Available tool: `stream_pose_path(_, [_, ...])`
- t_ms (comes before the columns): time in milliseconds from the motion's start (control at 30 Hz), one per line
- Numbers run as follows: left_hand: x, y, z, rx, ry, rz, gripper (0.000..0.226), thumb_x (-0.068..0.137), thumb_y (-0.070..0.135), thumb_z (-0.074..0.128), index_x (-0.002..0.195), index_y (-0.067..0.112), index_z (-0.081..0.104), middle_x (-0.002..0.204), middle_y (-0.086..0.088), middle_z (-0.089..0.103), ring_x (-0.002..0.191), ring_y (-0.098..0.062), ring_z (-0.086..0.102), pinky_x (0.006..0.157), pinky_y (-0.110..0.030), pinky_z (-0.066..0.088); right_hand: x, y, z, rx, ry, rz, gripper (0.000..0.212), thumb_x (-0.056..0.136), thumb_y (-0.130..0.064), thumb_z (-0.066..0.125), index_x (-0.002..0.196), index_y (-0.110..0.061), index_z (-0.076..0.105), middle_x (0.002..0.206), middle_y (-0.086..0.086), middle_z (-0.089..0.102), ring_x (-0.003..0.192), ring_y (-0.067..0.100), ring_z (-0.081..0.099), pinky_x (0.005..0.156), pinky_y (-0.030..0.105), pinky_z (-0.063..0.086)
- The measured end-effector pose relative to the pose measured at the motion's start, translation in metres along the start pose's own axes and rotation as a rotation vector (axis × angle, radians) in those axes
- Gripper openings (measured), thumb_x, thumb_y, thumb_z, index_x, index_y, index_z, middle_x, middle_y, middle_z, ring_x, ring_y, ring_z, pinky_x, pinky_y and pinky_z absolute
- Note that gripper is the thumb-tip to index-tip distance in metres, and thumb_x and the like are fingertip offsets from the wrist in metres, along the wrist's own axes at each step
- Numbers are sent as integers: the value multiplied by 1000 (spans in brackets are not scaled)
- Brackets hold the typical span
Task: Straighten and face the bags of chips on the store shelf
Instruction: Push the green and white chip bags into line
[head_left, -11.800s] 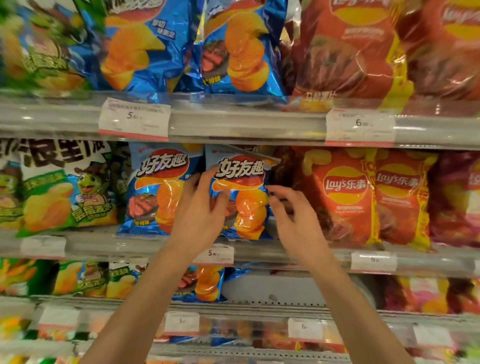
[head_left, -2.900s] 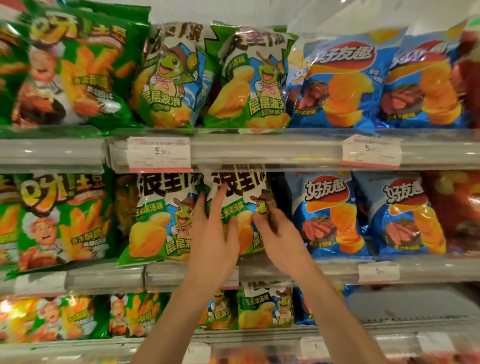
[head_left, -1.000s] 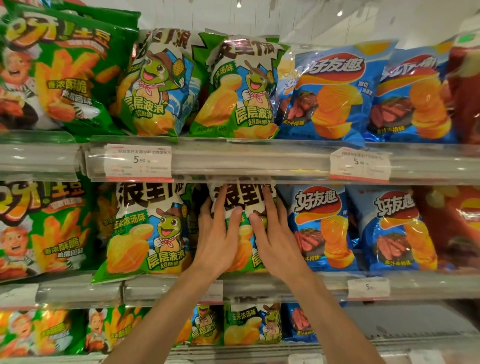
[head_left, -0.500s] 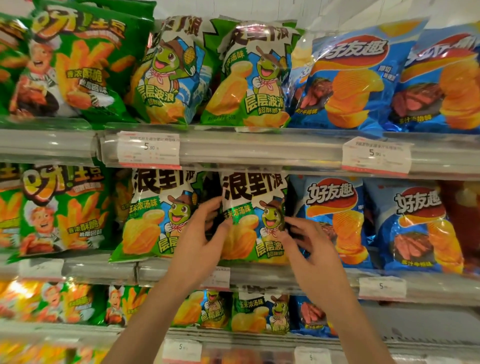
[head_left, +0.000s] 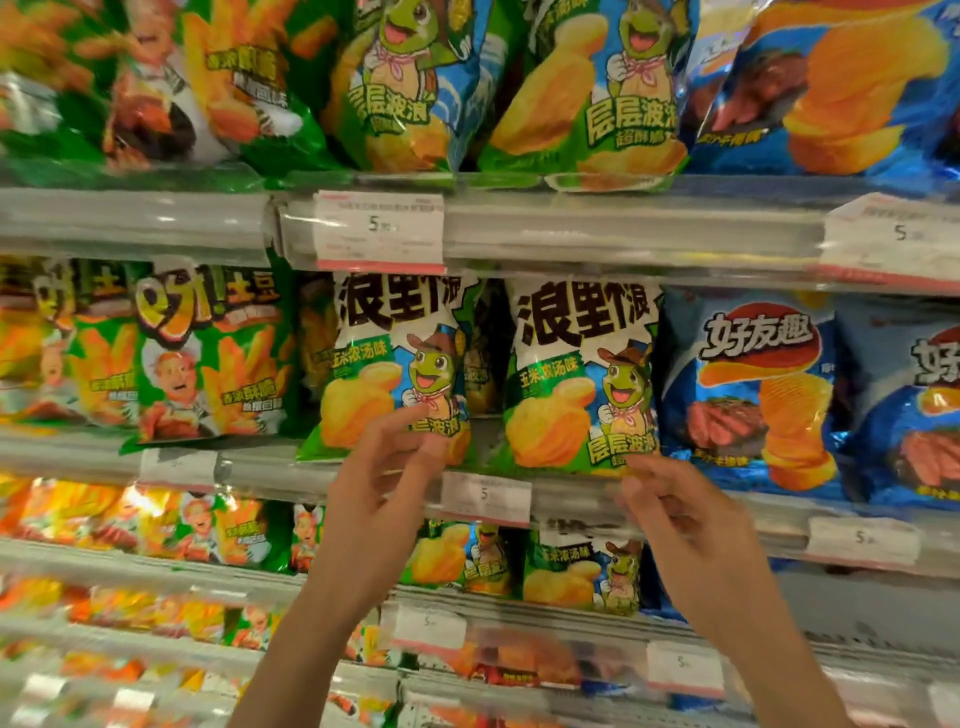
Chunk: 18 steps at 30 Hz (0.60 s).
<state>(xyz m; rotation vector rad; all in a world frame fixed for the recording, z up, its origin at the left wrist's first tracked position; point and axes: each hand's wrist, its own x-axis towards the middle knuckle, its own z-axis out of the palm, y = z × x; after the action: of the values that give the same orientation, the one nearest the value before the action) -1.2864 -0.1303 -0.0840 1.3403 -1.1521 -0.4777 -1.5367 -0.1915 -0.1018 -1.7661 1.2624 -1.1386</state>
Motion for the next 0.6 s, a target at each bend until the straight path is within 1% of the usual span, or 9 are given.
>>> stream_pose_path(100, [10, -1, -19, -70, -34, 38, 23, 97, 23, 61, 117, 36, 63, 102, 4, 74, 97, -13, 71, 92, -41, 54, -9, -6, 13, -41, 57, 0, 25, 83, -52, 52, 104, -43, 62, 88, -19, 70, 85, 0, 66, 72, 18, 52])
stream_pose_path(200, [24, -1, -44, -153, -68, 85, 26, 91, 31, 60, 116, 29, 63, 101, 0, 74, 97, -15, 71, 89, -34, 54, -13, -21, 36, -75, 140, -17, 8, 91, -41, 57, 97, -44, 61, 84, -20, 70, 81, 0, 66, 70, 19, 52])
stream_pose_path(267, [35, -2, -62, -155, -70, 122, 24, 93, 28, 60, 116, 28, 62, 100, 3, 75, 98, -13, 70, 87, -30, 55, -14, -35, 55, -103, 152, -26, 10, 93, -35, 60, 97, -44, 61, 81, -17, 69, 82, -2, 64, 68, 16, 52])
stream_pose_path(300, [40, -3, -69, -135, -64, 137, 22, 95, 26, 60, 117, 29, 62, 101, 6, 74, 100, -10, 69, 87, -30, 55, -13, -43, 65, -106, 145, -34, 10, 93, -36, 59, 99, -43, 61, 83, -18, 69, 83, -2, 63, 69, 18, 52])
stream_pose_path(400, [56, -11, -83, 9, -26, 221, 28, 99, 24, 60, 125, 33, 58, 120, 18, 60, 118, -4, 56, 96, -28, 49, -7, -69, 95, -95, 103, -124, 19, 90, -44, 54, 108, -43, 59, 97, -26, 66, 90, 0, 63, 76, 19, 52])
stream_pose_path(467, [69, -14, -84, 118, -38, 275, 38, 99, 28, 60, 133, 42, 49, 134, 14, 44, 130, -7, 43, 107, -29, 38, 7, -83, 111, -112, 86, -163, 23, 93, -45, 52, 116, -45, 55, 104, -25, 63, 97, -1, 61, 85, 21, 52])
stream_pose_path(500, [75, -14, -82, 157, -59, 275, 43, 98, 31, 59, 136, 46, 44, 140, 10, 37, 135, -10, 38, 111, -31, 34, 16, -89, 118, -133, 79, -168, 28, 95, -47, 50, 123, -47, 51, 112, -24, 59, 102, -2, 60, 91, 26, 52])
stream_pose_path(567, [87, -12, -76, 191, -104, 247, 51, 98, 39, 57, 142, 50, 35, 151, 4, 25, 143, -15, 28, 117, -34, 27, 35, -103, 128, -163, 67, -189, 41, 97, -50, 45, 137, -52, 37, 136, -15, 47, 113, -2, 54, 101, 37, 50])
stream_pose_path(600, [93, -11, -72, 190, -120, 234, 54, 98, 42, 56, 145, 51, 32, 155, 2, 21, 146, -16, 24, 119, -36, 24, 44, -110, 133, -163, 61, -210, 45, 100, -47, 43, 143, -51, 31, 145, -11, 38, 116, -7, 47, 105, 35, 46])
